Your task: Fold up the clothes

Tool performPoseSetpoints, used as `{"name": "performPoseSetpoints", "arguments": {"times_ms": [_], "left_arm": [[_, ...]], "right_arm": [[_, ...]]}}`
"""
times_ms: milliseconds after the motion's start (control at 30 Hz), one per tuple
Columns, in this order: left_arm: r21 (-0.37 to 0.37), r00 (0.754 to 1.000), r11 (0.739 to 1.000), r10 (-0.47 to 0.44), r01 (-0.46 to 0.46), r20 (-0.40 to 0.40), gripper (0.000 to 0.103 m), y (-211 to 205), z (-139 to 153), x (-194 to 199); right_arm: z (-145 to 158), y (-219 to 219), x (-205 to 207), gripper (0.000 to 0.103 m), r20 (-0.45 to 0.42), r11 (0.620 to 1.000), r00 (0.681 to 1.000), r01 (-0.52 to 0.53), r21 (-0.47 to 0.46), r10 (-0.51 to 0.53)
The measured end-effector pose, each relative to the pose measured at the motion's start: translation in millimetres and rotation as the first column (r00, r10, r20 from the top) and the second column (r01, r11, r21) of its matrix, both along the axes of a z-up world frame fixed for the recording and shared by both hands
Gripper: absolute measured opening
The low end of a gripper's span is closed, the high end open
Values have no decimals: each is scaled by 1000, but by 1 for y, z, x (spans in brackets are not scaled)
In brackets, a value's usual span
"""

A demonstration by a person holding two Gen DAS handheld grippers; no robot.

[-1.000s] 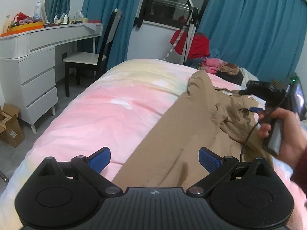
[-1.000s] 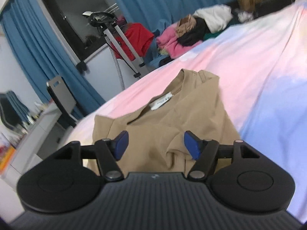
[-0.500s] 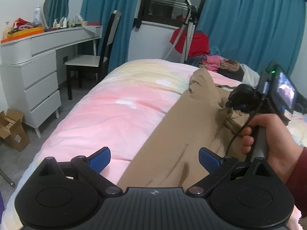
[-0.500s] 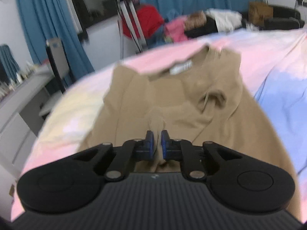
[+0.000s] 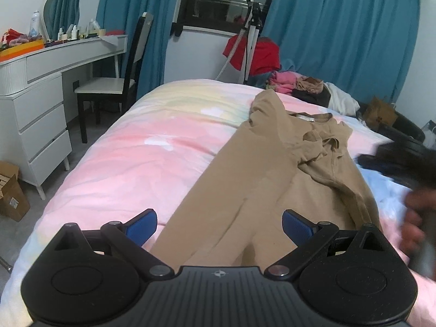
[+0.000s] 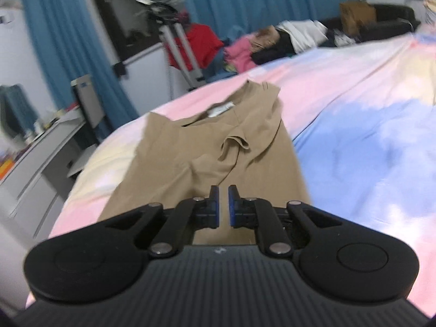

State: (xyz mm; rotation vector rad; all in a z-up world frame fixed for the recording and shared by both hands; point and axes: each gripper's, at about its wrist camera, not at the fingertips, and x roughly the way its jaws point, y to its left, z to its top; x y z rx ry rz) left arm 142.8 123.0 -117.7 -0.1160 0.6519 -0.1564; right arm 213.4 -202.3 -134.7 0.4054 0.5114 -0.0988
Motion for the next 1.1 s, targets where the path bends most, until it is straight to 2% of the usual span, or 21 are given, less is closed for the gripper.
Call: {"name": "performPoseSetpoints", "arguments": {"times_ms": [233, 333, 467, 500, 533, 567, 600, 633, 733, 833, 933, 1033, 1100], "left_arm": [[65, 1000, 998, -3, 5, -21, 97, -8, 5, -16], [76, 1000, 997, -9, 10, -16, 97, -10, 18, -37], [86, 999, 996, -12, 15, -42, 97, -7, 37, -61], [88, 999, 996, -15, 20, -51, 97, -6, 41, -65], [100, 998, 995, -18, 24, -60, 97, -3, 44, -68], [120, 997, 993, -12, 21, -72, 97, 0, 46, -70], [134, 996, 991, -3, 15, -90, 97, 4, 46, -71], [135, 993, 991, 5, 11, -114, 97, 10, 45, -71], [127, 982, 992, 42, -19, -184, 95, 28, 37, -70], [73, 961, 993, 104, -88, -255, 91, 50, 25, -63], [-2, 943, 992, 122, -129, -310, 82, 64, 15, -53], [1, 940, 995, 99, -104, -327, 81, 61, 8, -48], [47, 939, 994, 108, -98, -328, 74, 56, 4, -44]], "right_arm": [[17, -14, -137, 11, 1, 996, 996, -84, 25, 84], [13, -18, -170, 11, -14, 993, 994, -111, 41, 112], [4, -22, -176, 14, -38, 989, 991, -123, 84, 126], [2, -23, -177, 21, -43, 988, 991, -126, 95, 130], [0, -25, -179, 37, -49, 986, 990, -128, 106, 134], [-2, -26, -180, 44, -55, 985, 989, -131, 117, 138], [-4, -27, -182, 57, -60, 983, 988, -133, 128, 142], [-6, -28, -183, 60, -66, 981, 987, -135, 139, 146], [-13, -31, -188, 60, -83, 975, 984, -142, 171, 158], [-19, -34, -191, 60, -98, 969, 981, -146, 200, 168], [-22, -34, -191, 60, -110, 969, 980, -140, 206, 165], [-24, -33, -190, 60, -120, 969, 979, -139, 203, 165], [-24, -30, -189, 60, -125, 970, 978, -143, 195, 169]]}}
